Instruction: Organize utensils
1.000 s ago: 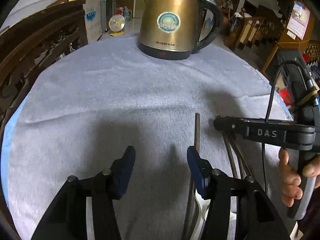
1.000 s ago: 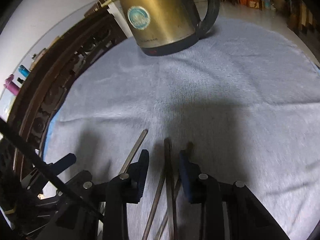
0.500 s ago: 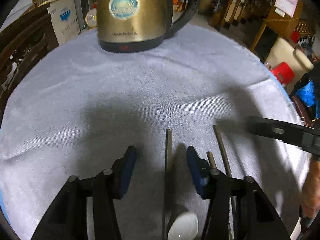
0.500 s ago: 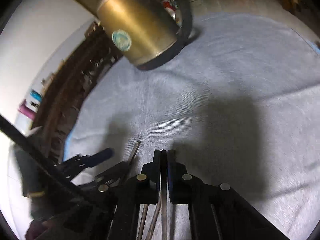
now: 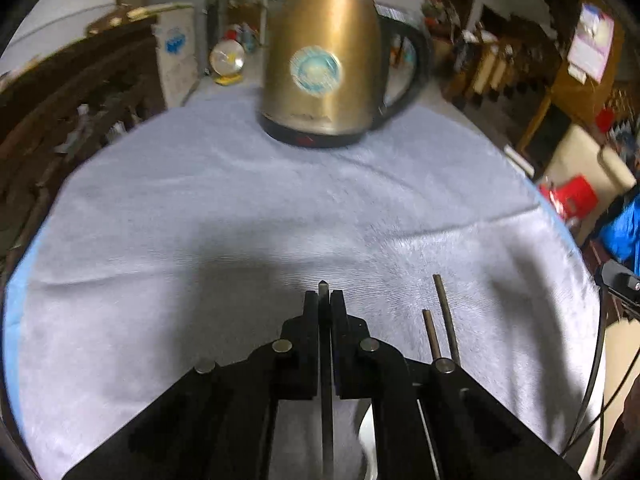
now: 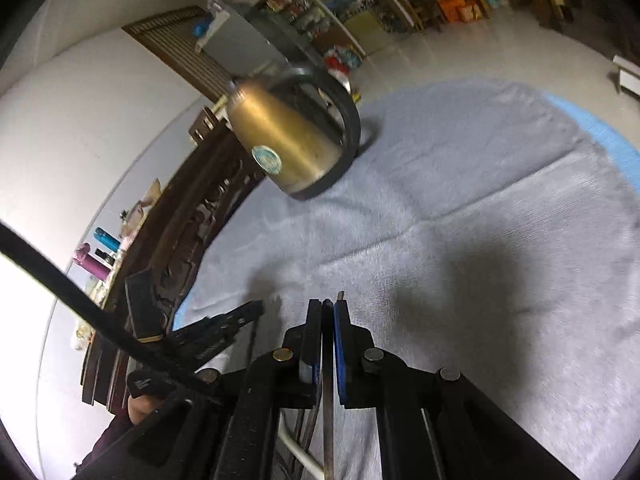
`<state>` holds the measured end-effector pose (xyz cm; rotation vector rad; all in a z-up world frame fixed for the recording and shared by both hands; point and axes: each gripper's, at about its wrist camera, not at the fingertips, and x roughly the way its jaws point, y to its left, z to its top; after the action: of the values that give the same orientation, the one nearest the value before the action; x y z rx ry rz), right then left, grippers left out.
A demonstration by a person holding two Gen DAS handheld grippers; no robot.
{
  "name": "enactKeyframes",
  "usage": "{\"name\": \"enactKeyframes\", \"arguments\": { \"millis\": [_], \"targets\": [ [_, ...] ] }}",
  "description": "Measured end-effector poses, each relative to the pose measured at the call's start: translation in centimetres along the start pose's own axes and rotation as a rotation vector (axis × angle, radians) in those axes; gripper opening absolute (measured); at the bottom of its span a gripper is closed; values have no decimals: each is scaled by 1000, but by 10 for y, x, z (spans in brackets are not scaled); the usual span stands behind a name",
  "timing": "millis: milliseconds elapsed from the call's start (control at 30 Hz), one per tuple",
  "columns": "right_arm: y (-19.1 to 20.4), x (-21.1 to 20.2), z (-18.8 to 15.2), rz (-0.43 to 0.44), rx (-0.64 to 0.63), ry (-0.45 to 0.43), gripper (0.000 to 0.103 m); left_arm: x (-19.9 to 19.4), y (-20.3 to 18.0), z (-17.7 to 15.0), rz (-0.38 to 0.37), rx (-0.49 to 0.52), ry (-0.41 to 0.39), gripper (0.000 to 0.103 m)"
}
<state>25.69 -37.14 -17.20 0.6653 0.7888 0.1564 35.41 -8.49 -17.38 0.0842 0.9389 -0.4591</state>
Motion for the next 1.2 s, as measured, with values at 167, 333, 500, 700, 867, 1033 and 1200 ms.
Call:
{"name": "enactKeyframes", "arguments": {
  "millis": [167, 333, 500, 700, 867, 1033, 1200],
  "targets": [
    [9, -50, -17, -19, -8, -96, 6, -64, 16, -16, 51, -51, -114, 5],
    [20, -98, -41, -49, -23, -176, 6, -138, 15, -46, 89, -74, -247, 5],
    [33, -139, -66, -69, -45, -242, 6, -197, 7, -77, 89, -97, -356, 5],
    [51, -179, -86, -87, -85, -301, 6, -243, -14, -110, 116, -82, -443, 5],
    [67, -201, -100, -77, -115, -346, 6, -271, -27, -130, 101, -77, -485, 5],
    [90, -219, -110, -41, -134, -416, 6, -296, -31, -139, 72, -109, -529, 5],
    [110, -233, -117, -36, -148, -503, 6, -323, -38, -140, 44, -110, -591, 5]
  ]
}}
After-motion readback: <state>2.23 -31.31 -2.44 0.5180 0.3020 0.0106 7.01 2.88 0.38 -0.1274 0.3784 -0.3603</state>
